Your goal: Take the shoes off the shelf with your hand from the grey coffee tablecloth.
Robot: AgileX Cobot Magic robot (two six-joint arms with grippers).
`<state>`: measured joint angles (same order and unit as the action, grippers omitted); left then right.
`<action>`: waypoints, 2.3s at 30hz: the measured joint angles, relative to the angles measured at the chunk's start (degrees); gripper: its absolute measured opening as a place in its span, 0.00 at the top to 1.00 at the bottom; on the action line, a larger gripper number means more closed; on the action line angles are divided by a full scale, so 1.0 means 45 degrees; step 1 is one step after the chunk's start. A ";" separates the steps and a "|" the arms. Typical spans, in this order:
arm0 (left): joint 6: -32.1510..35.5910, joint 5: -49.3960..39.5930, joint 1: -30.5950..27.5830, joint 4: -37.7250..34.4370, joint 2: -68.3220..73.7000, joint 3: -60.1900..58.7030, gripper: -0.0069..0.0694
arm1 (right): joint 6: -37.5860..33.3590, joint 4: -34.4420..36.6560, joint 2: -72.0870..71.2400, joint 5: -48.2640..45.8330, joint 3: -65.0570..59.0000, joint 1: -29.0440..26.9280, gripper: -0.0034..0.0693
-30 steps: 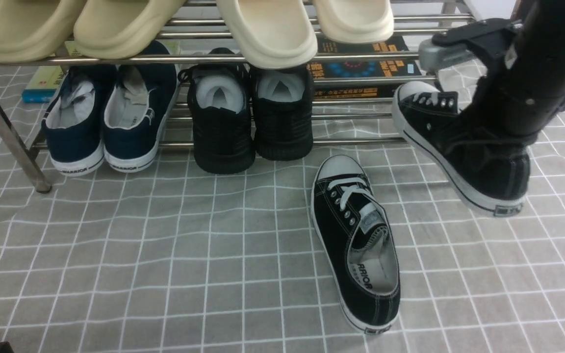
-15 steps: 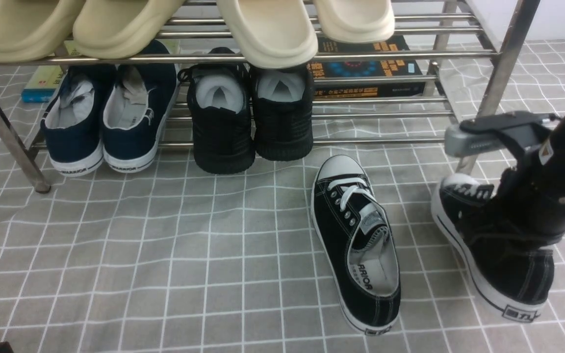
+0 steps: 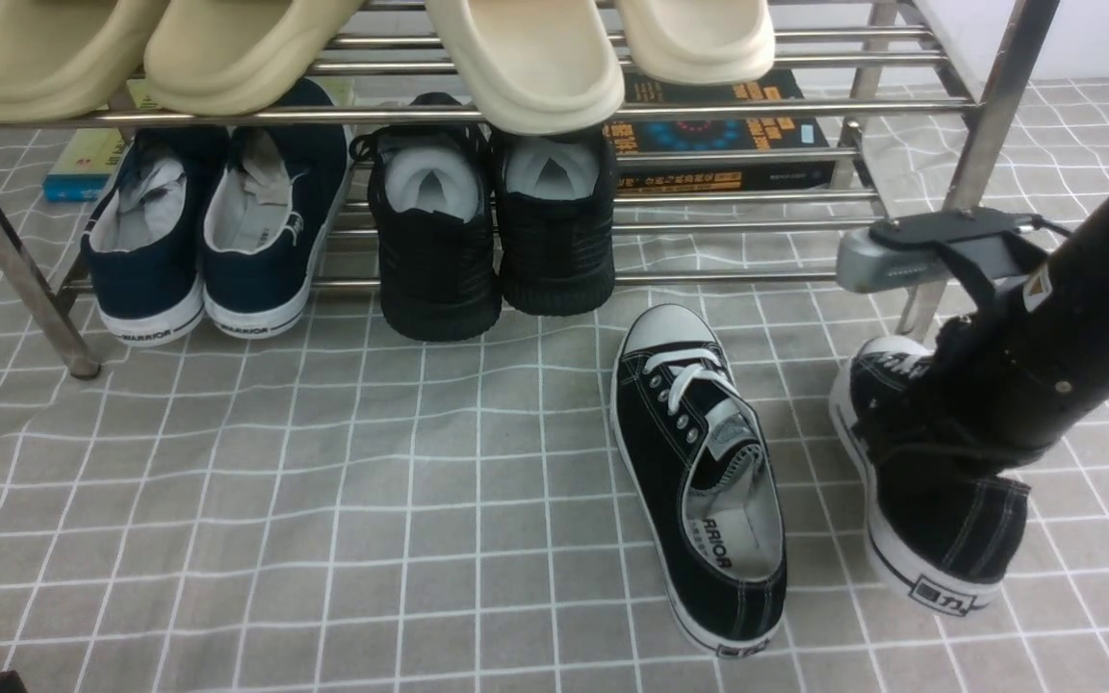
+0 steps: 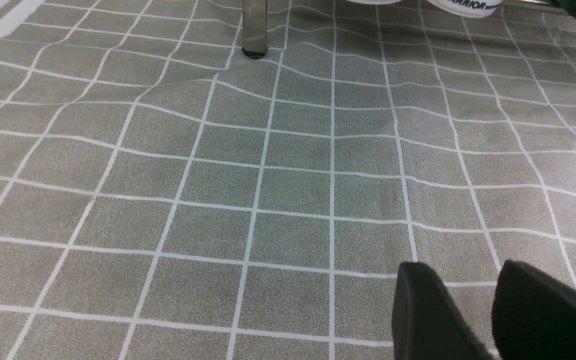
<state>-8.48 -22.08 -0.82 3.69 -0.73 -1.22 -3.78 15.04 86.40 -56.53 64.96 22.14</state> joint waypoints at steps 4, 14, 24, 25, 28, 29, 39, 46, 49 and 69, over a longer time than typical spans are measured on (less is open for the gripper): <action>0.0000 0.0000 0.0000 0.0000 0.0000 0.0000 0.59 | -0.0656 0.0135 0.0000 -0.0611 0.0369 0.0274 0.93; 0.0000 -0.0010 0.0000 0.0000 0.0000 0.0000 0.59 | -0.0150 -0.0890 0.0000 -0.1273 0.0889 0.0742 0.93; 0.0000 -0.0010 0.0000 0.0000 0.0000 0.0000 0.59 | 0.0068 -0.1889 0.0128 -0.0137 0.0889 0.0742 0.92; 0.0000 -0.0010 0.0000 0.0000 0.0000 0.0000 0.59 | 0.0068 -0.1889 0.0283 -0.0007 0.0889 0.0742 0.92; 0.0000 -0.0010 0.0000 0.0000 0.0000 0.0000 0.59 | 0.0068 -0.2152 0.0740 0.0346 0.0889 0.0742 0.92; 0.0000 -0.0010 0.0000 0.0000 0.0000 0.0000 0.59 | 0.0068 -0.2185 0.0774 0.0412 0.0889 0.0742 0.92; 0.0000 -0.0010 0.0000 0.0000 0.0000 0.0000 0.59 | 0.0068 -0.2931 0.2083 0.1566 0.0905 0.0742 0.82; 0.0000 -0.0010 0.0000 0.0000 0.0000 0.0000 0.59 | 0.0068 -0.1780 0.1861 0.0925 0.1262 0.0742 0.49; 0.0000 -0.0010 0.0000 0.0000 0.0000 0.0000 0.59 | 0.0068 -0.1740 0.1317 -0.0454 0.1908 0.0742 0.44; 0.0000 -0.0010 0.0000 0.0000 0.0000 0.0000 0.59 | 0.0068 -0.1906 -1.0368 0.6411 -0.6460 0.0742 0.97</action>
<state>-8.48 -22.13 -0.82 3.69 -0.73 -1.22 -3.47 6.46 39.74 -27.69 35.89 25.47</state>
